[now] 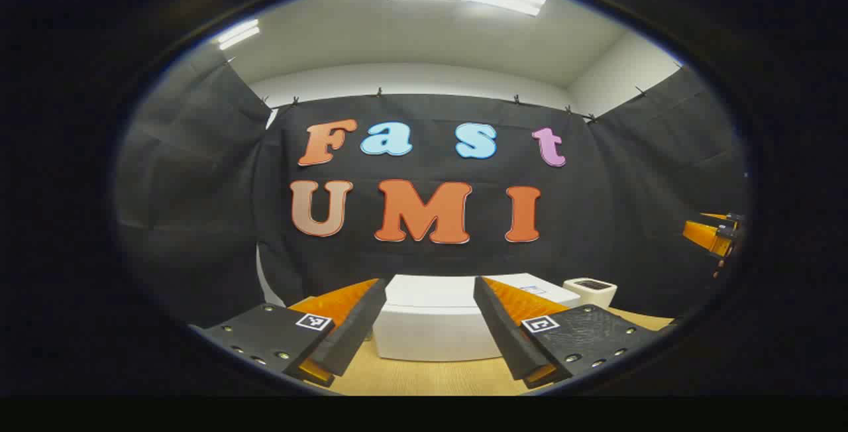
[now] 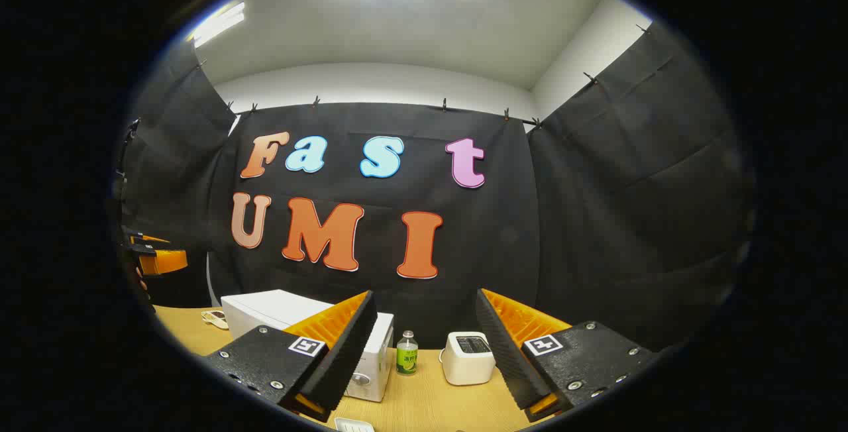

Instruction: Open the microwave oven with the left hand, put the food in, and close the microwave oven.

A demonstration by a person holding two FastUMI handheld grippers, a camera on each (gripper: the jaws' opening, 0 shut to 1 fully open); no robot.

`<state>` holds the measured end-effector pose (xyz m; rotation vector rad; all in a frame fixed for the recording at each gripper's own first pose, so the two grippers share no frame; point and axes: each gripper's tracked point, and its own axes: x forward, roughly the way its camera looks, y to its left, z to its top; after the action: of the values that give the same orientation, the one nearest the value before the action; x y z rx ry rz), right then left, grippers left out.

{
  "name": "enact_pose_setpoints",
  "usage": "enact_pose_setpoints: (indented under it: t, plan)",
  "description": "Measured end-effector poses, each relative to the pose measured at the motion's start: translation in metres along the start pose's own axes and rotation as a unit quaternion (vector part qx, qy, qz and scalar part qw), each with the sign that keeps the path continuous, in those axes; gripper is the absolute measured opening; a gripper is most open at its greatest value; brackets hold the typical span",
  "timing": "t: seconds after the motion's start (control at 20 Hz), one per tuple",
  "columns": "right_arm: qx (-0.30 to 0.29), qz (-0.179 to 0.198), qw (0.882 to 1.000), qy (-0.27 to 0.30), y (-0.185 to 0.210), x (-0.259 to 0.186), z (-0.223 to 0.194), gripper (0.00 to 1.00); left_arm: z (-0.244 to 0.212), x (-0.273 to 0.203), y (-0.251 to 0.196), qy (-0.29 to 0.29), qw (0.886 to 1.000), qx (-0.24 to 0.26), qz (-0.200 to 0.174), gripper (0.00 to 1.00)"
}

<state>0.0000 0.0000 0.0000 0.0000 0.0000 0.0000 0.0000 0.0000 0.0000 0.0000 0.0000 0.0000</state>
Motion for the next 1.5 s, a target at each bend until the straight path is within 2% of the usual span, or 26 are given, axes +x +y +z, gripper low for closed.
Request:
enact_pose_setpoints:
  t: [0.3, 0.35, 0.5, 0.65, 0.75, 0.8, 1.1, 1.25, 1.3, 1.35, 1.5]
  plan:
    - [0.006, 0.010, 1.000, 0.008, 0.004, 0.000, -0.003, 0.94, -0.001, -0.003, 0.000, 0.002, 1.000, 0.005, 0.000, 0.90]
    - [0.009, 0.011, 1.000, 0.010, 0.004, -0.001, -0.005, 0.94, -0.003, -0.004, 0.000, 0.004, 1.000, 0.004, -0.003, 0.88]
    - [0.010, 0.018, 1.000, 0.017, 0.009, 0.001, -0.008, 0.94, -0.006, -0.009, -0.011, 0.013, 0.999, -0.015, -0.027, 0.88]
    - [0.012, 0.028, 0.999, 0.026, 0.013, 0.001, -0.014, 0.94, -0.004, -0.008, 0.006, 0.007, 1.000, -0.003, -0.006, 0.88]
    - [0.015, 0.036, 0.999, 0.028, 0.018, 0.001, -0.015, 0.94, -0.005, -0.009, 0.006, 0.006, 1.000, -0.002, -0.007, 0.88]
    - [0.016, 0.037, 0.999, 0.028, 0.019, 0.002, -0.016, 0.94, -0.006, -0.009, 0.007, 0.007, 1.000, -0.003, -0.007, 0.90]
    - [0.013, 0.037, 0.999, 0.025, 0.019, 0.001, -0.016, 0.94, -0.013, -0.008, 0.018, 0.002, 1.000, 0.011, 0.016, 0.88]
    - [0.001, 0.037, 0.999, 0.022, 0.017, -0.005, -0.021, 0.94, -0.022, -0.006, -0.003, -0.003, 1.000, 0.011, 0.004, 0.90]
    - [-0.003, 0.035, 0.999, 0.021, 0.016, -0.007, -0.024, 0.94, -0.026, -0.004, -0.012, -0.002, 1.000, 0.009, -0.002, 0.88]
    - [-0.007, 0.034, 0.999, 0.021, 0.016, -0.010, -0.029, 0.94, -0.033, -0.002, -0.024, 0.000, 1.000, 0.007, -0.011, 0.90]
    - [-0.012, 0.033, 0.999, 0.025, 0.013, -0.021, -0.044, 0.94, -0.057, 0.004, -0.064, 0.016, 0.999, 0.005, -0.042, 0.88]
